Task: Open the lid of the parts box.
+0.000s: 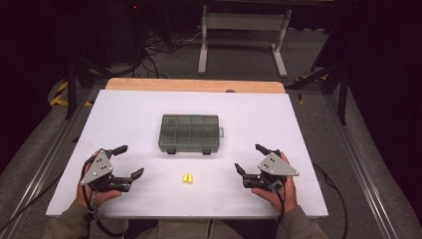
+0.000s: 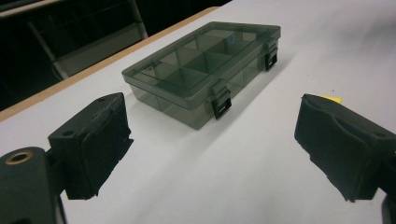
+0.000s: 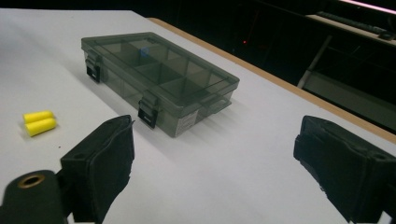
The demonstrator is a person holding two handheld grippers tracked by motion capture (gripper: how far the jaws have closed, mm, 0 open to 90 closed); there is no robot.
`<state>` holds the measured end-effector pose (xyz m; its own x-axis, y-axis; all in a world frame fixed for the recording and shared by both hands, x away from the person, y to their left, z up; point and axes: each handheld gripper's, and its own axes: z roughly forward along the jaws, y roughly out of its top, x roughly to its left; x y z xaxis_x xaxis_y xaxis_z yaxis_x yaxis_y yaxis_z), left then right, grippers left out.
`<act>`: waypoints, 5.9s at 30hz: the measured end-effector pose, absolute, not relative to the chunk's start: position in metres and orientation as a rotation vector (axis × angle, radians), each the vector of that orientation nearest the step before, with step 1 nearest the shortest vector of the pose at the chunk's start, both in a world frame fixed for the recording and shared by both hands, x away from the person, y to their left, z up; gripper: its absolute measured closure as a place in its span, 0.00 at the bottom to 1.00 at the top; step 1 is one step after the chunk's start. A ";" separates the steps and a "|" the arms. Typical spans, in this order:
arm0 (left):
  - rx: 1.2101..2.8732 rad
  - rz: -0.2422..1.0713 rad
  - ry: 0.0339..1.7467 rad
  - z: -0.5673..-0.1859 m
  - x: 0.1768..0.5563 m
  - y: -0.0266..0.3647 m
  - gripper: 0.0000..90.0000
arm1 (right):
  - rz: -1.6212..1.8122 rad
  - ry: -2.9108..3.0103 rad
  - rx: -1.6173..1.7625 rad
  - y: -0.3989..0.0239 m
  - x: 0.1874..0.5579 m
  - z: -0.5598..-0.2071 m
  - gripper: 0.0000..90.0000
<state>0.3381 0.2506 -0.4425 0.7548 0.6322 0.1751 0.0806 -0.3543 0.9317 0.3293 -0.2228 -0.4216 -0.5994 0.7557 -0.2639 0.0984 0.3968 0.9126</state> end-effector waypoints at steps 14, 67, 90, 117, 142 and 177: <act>1.869 0.601 0.539 -0.439 0.359 0.247 0.12 | 1.216 2.032 0.721 -0.212 0.350 -0.422 0.14; 2.253 0.333 0.594 -0.469 0.453 0.196 0.59 | 1.168 2.421 0.822 -0.161 0.434 -0.451 0.54; 2.241 0.338 0.591 -0.466 0.449 0.214 0.70 | 1.195 2.402 0.792 -0.167 0.431 -0.447 0.71; 2.039 0.551 0.508 -0.450 0.440 0.210 0.88 | 1.241 2.188 0.694 -0.169 0.422 -0.438 0.98; 1.983 0.789 0.526 -0.421 0.458 0.197 0.54 | 1.144 1.991 0.570 -0.158 0.433 -0.416 0.71; 1.959 0.745 0.447 -0.377 0.511 0.201 0.87 | 1.274 1.991 0.705 -0.157 0.500 -0.368 0.88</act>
